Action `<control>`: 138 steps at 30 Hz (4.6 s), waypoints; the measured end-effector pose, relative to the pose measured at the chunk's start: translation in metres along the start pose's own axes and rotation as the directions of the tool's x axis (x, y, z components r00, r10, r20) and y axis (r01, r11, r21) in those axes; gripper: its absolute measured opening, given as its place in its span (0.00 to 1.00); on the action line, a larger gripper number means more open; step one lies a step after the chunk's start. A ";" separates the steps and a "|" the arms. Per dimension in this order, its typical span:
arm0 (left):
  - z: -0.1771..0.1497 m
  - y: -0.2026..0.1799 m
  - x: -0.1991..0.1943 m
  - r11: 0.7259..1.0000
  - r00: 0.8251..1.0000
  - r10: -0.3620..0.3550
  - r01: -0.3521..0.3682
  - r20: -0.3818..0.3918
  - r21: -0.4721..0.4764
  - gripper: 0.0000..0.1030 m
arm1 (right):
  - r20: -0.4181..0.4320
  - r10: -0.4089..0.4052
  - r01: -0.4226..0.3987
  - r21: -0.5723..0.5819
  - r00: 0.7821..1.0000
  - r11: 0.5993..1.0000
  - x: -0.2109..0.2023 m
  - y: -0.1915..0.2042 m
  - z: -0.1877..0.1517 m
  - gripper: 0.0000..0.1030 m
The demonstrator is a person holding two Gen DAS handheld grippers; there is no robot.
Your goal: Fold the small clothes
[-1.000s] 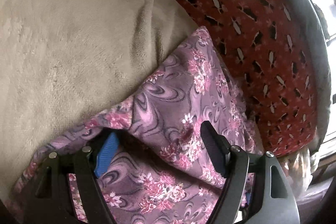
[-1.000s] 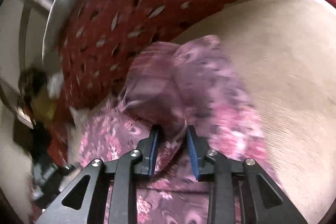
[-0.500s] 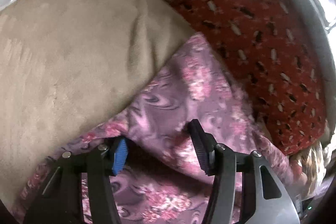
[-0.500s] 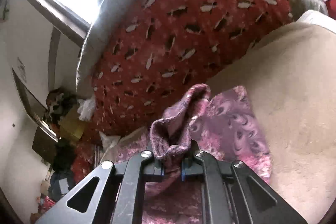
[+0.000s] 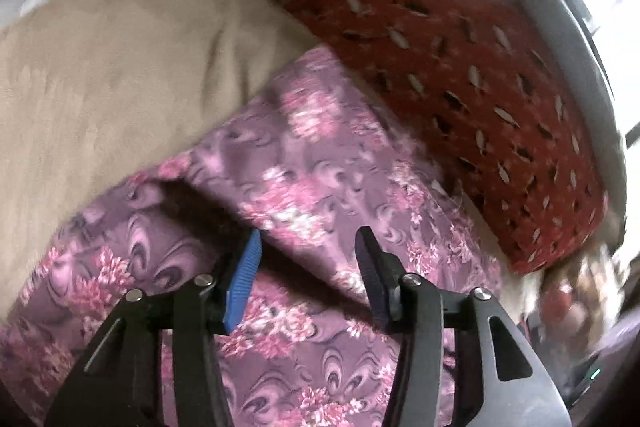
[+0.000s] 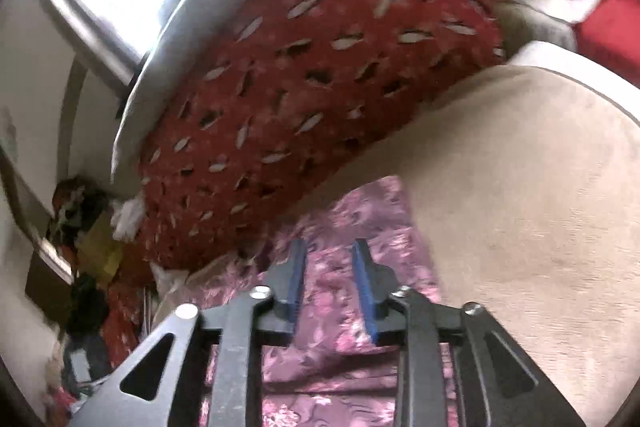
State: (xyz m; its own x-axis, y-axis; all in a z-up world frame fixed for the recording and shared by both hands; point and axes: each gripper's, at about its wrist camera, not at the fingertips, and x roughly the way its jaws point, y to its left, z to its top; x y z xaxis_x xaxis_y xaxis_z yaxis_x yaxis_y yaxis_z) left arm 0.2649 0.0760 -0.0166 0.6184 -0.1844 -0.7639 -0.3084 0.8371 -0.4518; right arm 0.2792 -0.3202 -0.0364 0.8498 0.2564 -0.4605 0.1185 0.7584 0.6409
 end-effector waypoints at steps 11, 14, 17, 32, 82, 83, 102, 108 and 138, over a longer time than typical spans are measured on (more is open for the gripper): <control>0.013 -0.008 0.047 0.983 0.984 0.148 -0.135 -0.098 0.128 0.55 | -0.208 -0.191 0.128 -0.282 0.959 0.951 0.056 0.027 -0.039 0.49; 0.014 -0.007 0.052 0.978 0.983 0.160 -0.146 -0.088 0.147 0.55 | -0.259 -0.203 0.115 -0.317 0.944 0.941 0.044 0.031 -0.042 0.50; 0.007 -0.013 0.052 0.970 0.981 0.177 -0.161 -0.079 0.181 0.56 | -0.350 -0.219 0.107 -0.313 0.911 0.944 0.025 0.020 -0.053 0.53; -0.057 0.007 -0.010 0.931 0.932 0.261 -0.176 -0.250 0.319 0.58 | -0.412 -0.423 0.091 -0.621 0.807 0.778 -0.062 0.009 -0.158 1.00; -0.122 0.157 -0.142 0.980 0.804 0.025 0.099 -0.594 0.175 0.09 | -0.507 -0.111 -0.095 -0.364 0.855 0.927 -0.228 -0.040 -0.176 0.07; -0.121 0.157 -0.144 0.980 0.806 0.015 0.106 -0.592 0.168 0.09 | -0.507 -0.099 -0.100 -0.351 0.856 0.931 -0.228 -0.040 -0.175 0.07; -0.117 0.162 -0.141 0.981 0.756 -0.113 0.188 -0.644 0.049 0.09 | -0.508 0.164 -0.197 -0.012 0.846 0.980 -0.224 -0.059 -0.166 0.05; -0.070 0.151 -0.142 0.939 0.737 -0.334 0.317 -0.588 -0.136 0.09 | -0.396 0.339 -0.315 0.129 0.853 0.941 -0.219 -0.042 -0.125 0.05; 0.176 0.028 0.101 0.935 0.896 -0.278 0.169 -0.347 -0.312 0.10 | -0.096 0.306 -0.227 0.469 0.947 0.853 0.072 -0.084 0.053 0.05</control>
State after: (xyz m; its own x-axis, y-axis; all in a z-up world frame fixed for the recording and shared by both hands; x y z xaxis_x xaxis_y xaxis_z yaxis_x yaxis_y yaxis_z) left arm 0.4456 0.1718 -0.0254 0.3890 -0.5764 -0.7186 -0.4091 0.5908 -0.6954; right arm 0.3573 -0.3976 -0.0909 0.7917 0.5324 -0.2996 0.1489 0.3075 0.9398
